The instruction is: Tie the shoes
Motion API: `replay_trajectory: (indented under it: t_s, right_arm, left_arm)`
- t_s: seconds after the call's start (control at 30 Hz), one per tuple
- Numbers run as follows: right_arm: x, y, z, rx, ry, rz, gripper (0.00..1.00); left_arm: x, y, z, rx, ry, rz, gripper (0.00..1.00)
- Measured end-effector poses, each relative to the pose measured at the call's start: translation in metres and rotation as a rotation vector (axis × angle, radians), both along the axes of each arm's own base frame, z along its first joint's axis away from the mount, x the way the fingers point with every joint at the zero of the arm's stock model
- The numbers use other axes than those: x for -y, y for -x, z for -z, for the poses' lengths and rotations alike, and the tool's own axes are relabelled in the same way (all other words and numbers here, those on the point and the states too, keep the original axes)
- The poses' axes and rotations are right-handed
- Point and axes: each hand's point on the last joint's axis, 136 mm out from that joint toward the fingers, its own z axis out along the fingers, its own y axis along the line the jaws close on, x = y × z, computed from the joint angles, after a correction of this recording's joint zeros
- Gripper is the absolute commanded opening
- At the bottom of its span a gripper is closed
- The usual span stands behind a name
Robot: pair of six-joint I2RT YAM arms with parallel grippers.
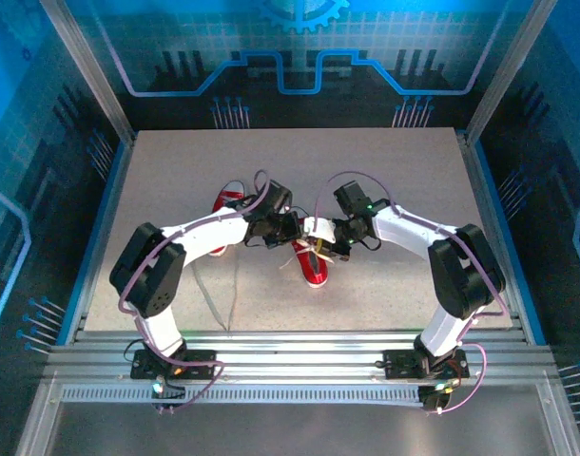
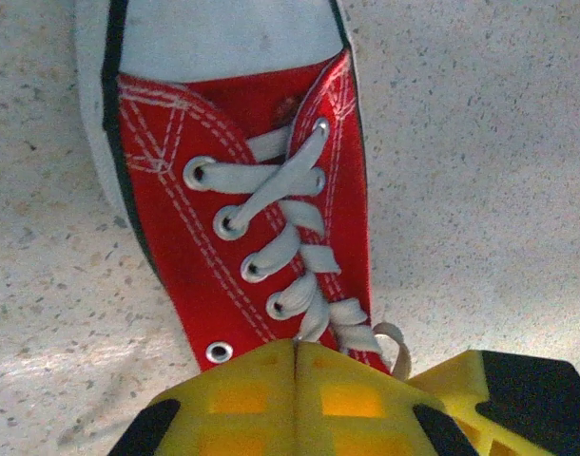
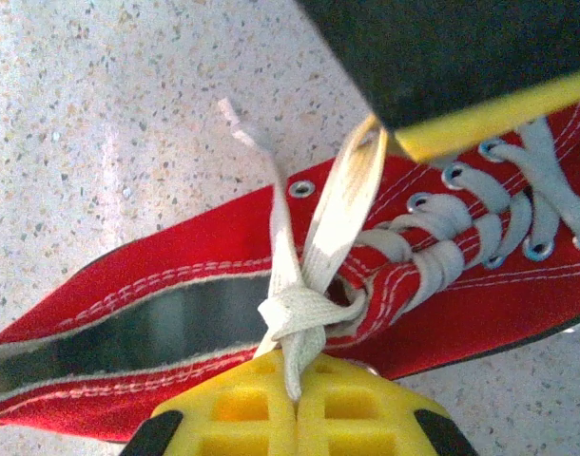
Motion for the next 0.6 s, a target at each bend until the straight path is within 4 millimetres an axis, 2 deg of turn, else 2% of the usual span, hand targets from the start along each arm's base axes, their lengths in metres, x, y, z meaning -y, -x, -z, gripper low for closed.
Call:
replay_trajectory:
  t_s: [0.13,0.37,0.6]
  right_arm:
    - [0.005,0.002,0.0,-0.014,0.036,0.008,0.0]
    - [0.006,-0.009,-0.009,-0.016,0.071,0.048,0.0]
    - [0.012,-0.015,0.005,-0.098,0.13,0.114,0.0]
  left_arm:
    - [-0.009,0.01,0.01,-0.012,-0.021,-0.003,0.0]
    - [-0.013,0.025,0.02,0.013,-0.005,0.068,0.0]
    - [-0.022,0.024,0.03,0.01,0.06,0.069,0.0]
